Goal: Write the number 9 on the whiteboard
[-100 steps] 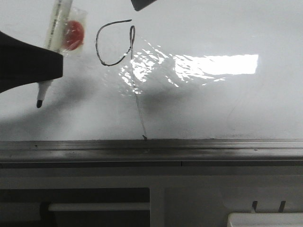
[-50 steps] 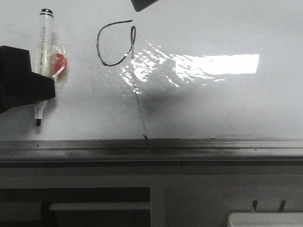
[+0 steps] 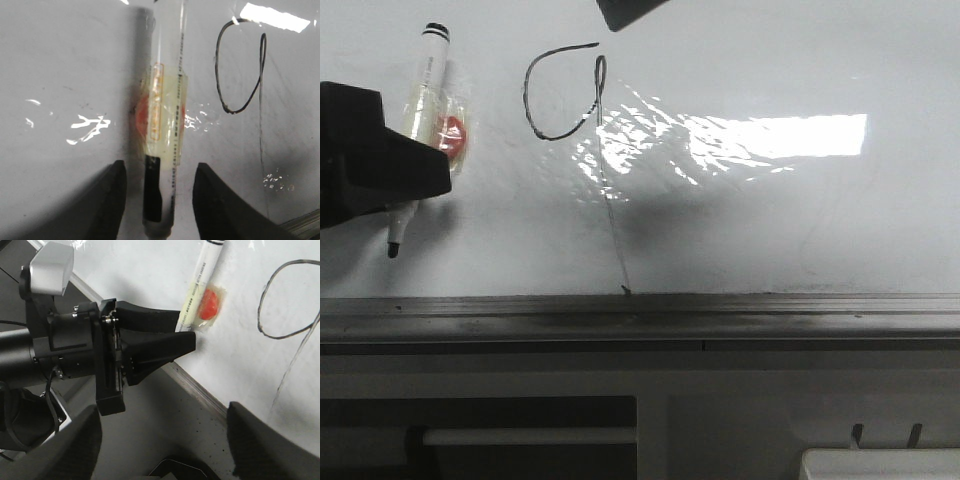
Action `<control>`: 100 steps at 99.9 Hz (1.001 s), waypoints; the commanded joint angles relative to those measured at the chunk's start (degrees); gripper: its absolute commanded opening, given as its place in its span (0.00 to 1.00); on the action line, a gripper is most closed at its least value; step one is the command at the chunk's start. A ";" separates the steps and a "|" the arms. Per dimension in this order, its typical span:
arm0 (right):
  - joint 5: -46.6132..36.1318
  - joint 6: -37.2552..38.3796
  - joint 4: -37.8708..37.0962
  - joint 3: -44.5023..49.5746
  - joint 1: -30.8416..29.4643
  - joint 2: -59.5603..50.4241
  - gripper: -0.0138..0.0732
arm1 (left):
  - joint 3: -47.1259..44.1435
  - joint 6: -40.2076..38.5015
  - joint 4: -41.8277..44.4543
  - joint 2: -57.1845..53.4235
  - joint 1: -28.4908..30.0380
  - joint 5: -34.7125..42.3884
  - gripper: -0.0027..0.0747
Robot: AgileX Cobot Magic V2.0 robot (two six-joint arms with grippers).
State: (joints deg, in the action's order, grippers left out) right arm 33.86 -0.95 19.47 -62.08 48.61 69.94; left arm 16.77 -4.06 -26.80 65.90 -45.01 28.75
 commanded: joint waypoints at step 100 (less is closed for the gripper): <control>-44.21 -2.38 -21.89 44.76 0.52 -47.05 0.08 | -7.24 4.77 18.73 -57.41 0.24 -21.91 0.01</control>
State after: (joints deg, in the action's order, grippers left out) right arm -5.17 -2.57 0.00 -19.51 49.08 27.13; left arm 9.98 0.52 -9.40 12.45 -44.90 5.18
